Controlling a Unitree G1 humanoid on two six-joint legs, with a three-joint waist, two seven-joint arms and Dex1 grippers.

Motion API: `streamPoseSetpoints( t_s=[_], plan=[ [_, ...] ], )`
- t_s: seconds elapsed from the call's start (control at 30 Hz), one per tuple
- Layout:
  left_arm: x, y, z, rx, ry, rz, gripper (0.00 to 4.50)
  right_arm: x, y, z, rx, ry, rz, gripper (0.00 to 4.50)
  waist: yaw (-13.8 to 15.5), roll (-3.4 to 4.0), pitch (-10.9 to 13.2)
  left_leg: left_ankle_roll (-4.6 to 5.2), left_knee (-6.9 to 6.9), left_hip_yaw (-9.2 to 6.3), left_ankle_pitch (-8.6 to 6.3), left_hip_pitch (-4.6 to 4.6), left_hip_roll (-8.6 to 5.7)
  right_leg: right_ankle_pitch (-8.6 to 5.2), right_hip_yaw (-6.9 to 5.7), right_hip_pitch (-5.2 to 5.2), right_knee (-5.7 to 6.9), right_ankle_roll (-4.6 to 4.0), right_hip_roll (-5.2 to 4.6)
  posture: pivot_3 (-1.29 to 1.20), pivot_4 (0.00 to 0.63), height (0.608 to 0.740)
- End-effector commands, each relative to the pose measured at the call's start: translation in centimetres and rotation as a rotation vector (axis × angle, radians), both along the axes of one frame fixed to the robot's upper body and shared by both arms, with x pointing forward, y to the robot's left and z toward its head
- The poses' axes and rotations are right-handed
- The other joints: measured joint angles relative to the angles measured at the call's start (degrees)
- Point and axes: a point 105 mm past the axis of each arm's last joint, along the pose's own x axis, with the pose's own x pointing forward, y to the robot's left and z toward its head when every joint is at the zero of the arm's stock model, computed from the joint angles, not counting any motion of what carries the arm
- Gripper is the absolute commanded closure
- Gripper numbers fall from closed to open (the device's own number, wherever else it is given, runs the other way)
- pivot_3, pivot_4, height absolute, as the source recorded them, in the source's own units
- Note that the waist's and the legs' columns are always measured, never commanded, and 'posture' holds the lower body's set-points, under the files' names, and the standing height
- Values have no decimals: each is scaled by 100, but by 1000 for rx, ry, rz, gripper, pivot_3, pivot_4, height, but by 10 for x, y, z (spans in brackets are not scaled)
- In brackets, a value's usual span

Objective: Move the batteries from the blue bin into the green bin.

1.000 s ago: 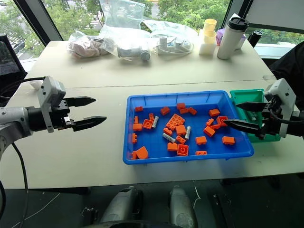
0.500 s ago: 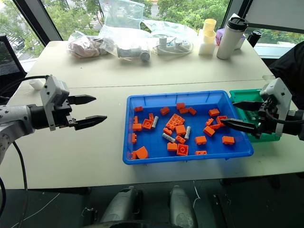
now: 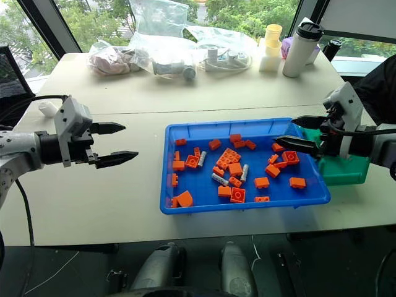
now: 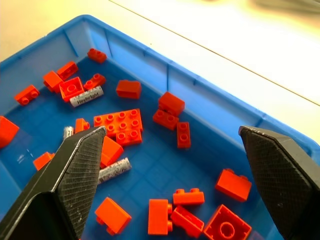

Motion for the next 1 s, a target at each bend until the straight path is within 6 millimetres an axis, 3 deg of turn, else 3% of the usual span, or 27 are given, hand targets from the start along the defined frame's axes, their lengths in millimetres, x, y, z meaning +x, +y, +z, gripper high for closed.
streamPoseSetpoints(
  t_s=[0.03, 0.17, 0.23, 0.63, 1.0],
  plan=[
    [-9, 0, 9, 63, 13, -91, 0, -4, 31, 5, -47, -68, 139, 93, -7, 1, 0, 0, -1, 2, 0, -1, 0, 0, 1, -2, 0, 0, 0, 0, 150, 740],
    [-19, -3, 15, 128, 33, -175, 0, -9, 92, -18, -48, -28, 365, 93, -45, 0, 2, 0, -3, 5, 0, -1, 4, 0, -1, -8, 4, 0, 8, 0, 150, 740],
    [-24, -9, 18, 110, 52, -208, 0, -12, 107, -32, -78, -3, 439, 93, -27, -1, 2, 0, -3, 5, 0, -2, 6, 0, -2, -13, 8, 0, 10, 0, 150, 740],
    [-28, -21, 14, 129, -1, -192, 0, 30, 153, -80, -204, -19, 546, 93, -35, -10, 6, -1, 6, 8, 1, -17, -3, 1, -4, -33, 19, 1, 14, 0, 150, 740],
    [-28, -21, 13, 105, 1, -154, 0, 54, 163, -100, -298, -15, 554, 93, -30, -10, 6, -2, 6, 10, 1, -17, -4, 1, -4, -35, 22, 1, 17, 0, 150, 740]
  ],
)
